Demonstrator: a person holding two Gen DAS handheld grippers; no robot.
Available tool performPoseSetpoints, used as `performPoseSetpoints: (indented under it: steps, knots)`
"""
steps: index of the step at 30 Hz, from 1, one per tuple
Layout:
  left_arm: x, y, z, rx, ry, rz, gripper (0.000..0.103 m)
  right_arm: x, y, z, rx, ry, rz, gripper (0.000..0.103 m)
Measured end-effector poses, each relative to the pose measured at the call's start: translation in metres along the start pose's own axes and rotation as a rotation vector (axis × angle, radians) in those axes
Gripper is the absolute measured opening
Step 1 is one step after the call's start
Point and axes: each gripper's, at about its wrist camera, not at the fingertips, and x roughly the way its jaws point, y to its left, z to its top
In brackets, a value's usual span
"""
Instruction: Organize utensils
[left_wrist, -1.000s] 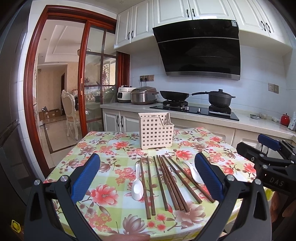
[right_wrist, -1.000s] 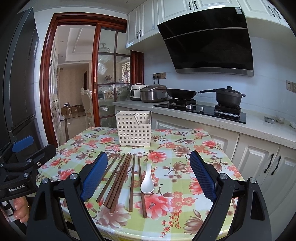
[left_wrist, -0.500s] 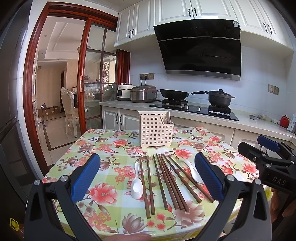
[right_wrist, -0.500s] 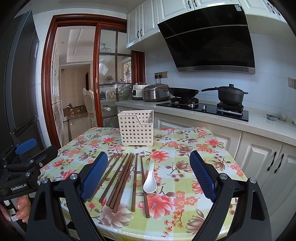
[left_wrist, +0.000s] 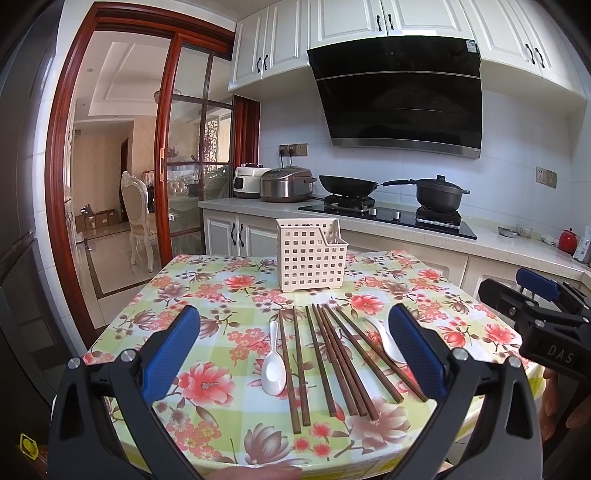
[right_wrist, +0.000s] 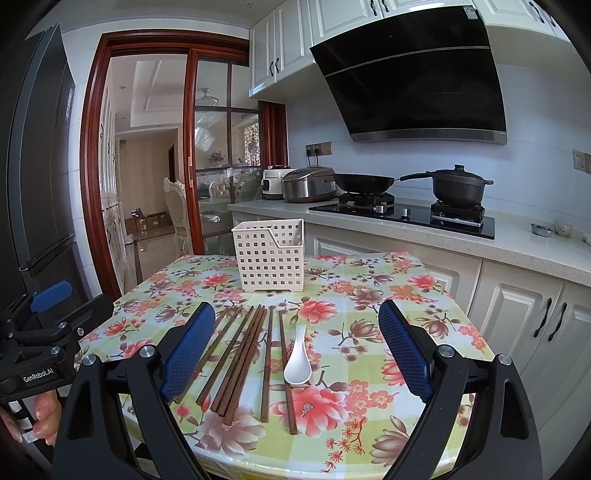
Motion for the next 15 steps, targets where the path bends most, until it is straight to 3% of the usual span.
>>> performPoseSetpoints:
  steps: [15]
  knots:
    - [0.0050,0.0023,-0.0023,-0.006,0.031,-0.002,0.099,0.0070,-0.0043,-0.0057,0.018,0.025,-0.001,0.085]
